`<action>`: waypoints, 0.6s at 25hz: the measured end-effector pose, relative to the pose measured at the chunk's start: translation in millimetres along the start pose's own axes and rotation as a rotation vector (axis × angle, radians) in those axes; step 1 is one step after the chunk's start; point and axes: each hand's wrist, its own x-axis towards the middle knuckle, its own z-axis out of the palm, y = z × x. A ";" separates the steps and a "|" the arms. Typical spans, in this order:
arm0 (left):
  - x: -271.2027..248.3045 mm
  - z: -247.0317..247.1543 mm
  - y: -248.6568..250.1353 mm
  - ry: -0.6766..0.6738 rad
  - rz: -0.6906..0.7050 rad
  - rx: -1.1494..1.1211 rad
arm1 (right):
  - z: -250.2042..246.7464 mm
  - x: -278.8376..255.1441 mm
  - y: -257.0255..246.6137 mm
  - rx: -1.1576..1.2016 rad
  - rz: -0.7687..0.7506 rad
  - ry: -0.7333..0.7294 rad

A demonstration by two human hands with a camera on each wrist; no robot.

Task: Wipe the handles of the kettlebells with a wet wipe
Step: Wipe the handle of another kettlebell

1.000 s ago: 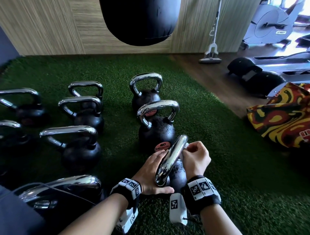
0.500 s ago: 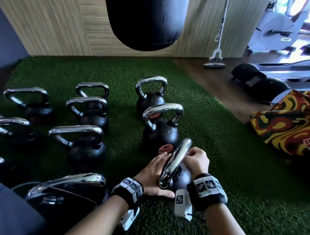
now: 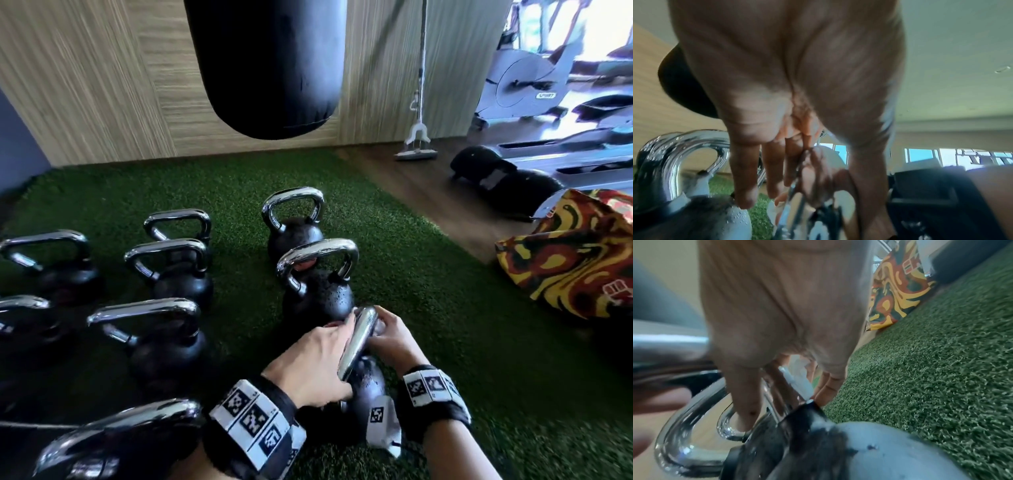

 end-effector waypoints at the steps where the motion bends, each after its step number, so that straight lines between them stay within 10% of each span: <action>1: -1.1 -1.1 0.8 0.020 -0.008 -0.035 | 4.1 -0.9 -2.5 -0.047 0.007 0.041; 15: 29.8 -22.2 -25.8 -0.354 0.092 -0.161 | -40.9 -53.0 -0.3 -0.388 -0.077 0.157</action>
